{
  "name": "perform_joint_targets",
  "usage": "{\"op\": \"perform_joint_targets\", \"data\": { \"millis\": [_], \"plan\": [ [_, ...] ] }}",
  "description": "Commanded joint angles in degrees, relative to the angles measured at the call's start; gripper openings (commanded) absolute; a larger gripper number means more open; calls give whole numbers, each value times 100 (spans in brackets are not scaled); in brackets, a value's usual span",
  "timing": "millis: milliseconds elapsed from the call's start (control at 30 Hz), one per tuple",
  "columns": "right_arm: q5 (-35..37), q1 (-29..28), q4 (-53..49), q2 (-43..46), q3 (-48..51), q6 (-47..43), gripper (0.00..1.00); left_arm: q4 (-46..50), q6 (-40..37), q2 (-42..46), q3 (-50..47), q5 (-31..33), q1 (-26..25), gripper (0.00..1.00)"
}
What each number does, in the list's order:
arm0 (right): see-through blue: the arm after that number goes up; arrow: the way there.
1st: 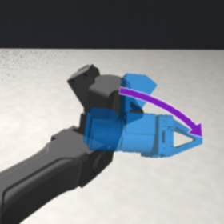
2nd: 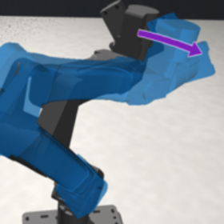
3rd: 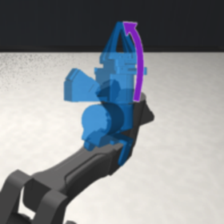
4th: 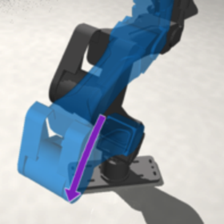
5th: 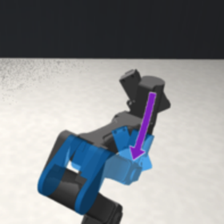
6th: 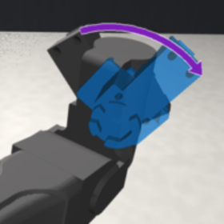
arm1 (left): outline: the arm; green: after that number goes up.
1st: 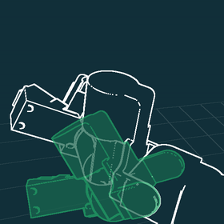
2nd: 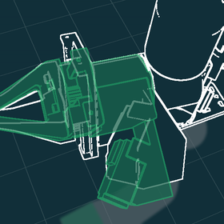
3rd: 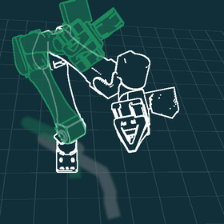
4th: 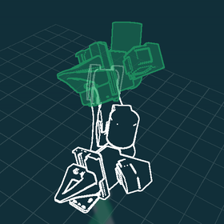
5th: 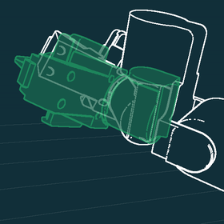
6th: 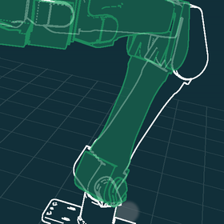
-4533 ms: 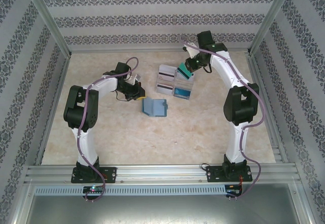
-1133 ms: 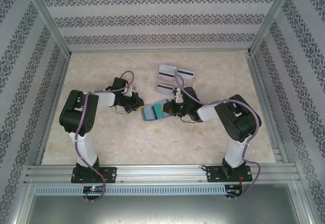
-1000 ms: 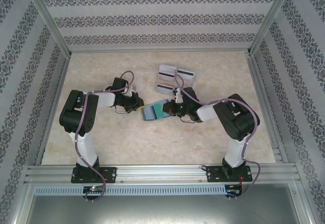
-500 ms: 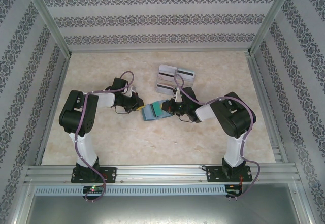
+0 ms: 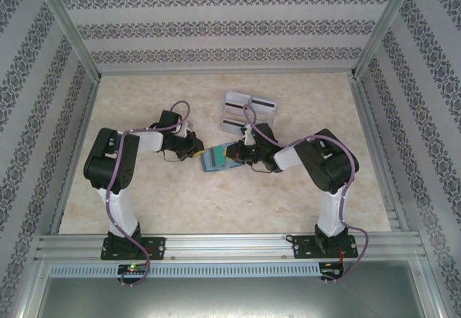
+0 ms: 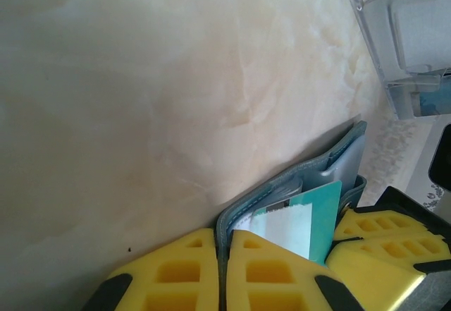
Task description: Put the credit cards into the card holder
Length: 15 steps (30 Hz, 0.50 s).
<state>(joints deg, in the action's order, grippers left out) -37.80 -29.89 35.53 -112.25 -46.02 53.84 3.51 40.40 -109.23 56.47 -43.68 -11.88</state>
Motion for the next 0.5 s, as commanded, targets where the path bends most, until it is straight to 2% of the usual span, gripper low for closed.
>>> {"op": "perform_joint_targets", "data": {
  "millis": [0, 100, 167, 267, 467],
  "plan": [
    [-186, -70, -61, -35, 23, -119, 0, 4, 32, 173, -62, 174, 30, 11],
    [-142, -63, -324, 16, -12, -305, 0, 104, 12, 247, -69, 244, 28, 27],
    [-115, -57, -469, 53, -28, -414, 0, 219, -36, 299, -57, 306, 28, 33],
    [-96, -54, -626, 49, -69, -534, 0, 294, -72, 356, -62, 382, 28, 38],
    [-2, -96, -807, 10, -159, -691, 0, 692, -250, 491, 4, 529, 93, 39]
  ]
}}
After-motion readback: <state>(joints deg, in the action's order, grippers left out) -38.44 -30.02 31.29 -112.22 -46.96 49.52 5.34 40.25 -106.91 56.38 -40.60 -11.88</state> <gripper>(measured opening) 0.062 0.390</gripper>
